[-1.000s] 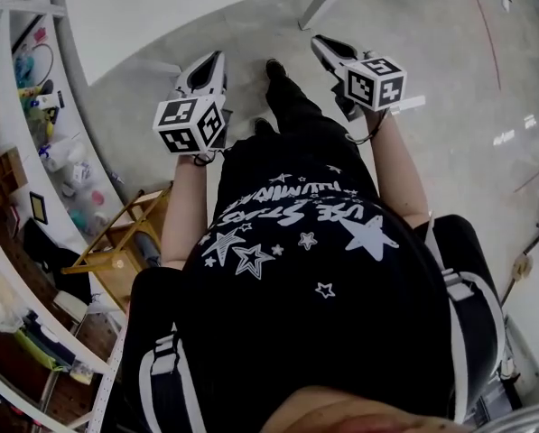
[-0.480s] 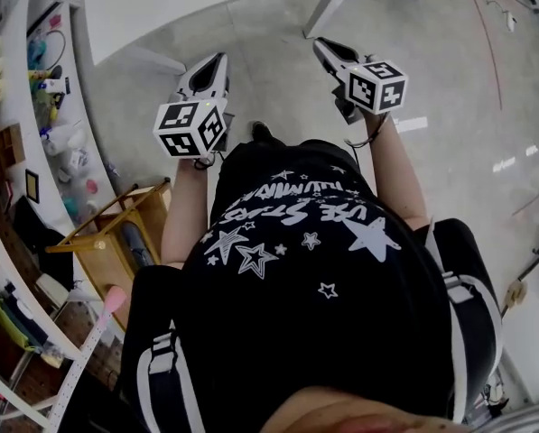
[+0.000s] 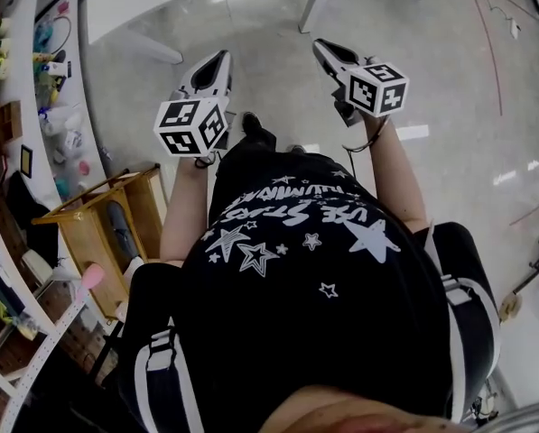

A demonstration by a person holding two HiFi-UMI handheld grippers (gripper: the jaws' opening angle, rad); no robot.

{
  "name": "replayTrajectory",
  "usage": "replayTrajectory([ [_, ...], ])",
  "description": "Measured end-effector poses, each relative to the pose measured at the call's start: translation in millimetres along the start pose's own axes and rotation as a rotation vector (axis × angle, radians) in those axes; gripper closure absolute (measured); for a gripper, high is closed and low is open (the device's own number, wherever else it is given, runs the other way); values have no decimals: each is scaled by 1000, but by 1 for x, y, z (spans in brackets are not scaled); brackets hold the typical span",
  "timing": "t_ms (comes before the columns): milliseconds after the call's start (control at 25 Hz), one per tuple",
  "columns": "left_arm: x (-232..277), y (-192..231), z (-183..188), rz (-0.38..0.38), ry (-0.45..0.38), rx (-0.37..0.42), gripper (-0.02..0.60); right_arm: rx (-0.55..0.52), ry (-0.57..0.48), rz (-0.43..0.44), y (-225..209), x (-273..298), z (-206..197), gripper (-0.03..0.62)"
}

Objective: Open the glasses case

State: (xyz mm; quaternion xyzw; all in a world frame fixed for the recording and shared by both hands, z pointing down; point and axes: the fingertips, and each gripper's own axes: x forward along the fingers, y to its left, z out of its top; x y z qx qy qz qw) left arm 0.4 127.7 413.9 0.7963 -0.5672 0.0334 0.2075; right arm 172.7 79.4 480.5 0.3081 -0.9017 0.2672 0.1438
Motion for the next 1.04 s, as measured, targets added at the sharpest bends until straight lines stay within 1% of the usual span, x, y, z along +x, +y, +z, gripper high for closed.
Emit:
replayTrajectory([
  [280, -25, -54, -24, -2, -25, -3, 569, -108, 5, 33, 18, -49, -18, 576],
  [520, -53, -82, -47, 17, -29, -12, 569, -183, 20, 67, 38, -75, -35, 577],
  [840, -76, -94, -59, 38, -45, -11, 569, -214, 19, 84, 52, -92, -47, 577],
  [1040, -83, -92, -59, 36, -61, -19, 569, -222, 32, 86, 59, -93, -53, 577],
])
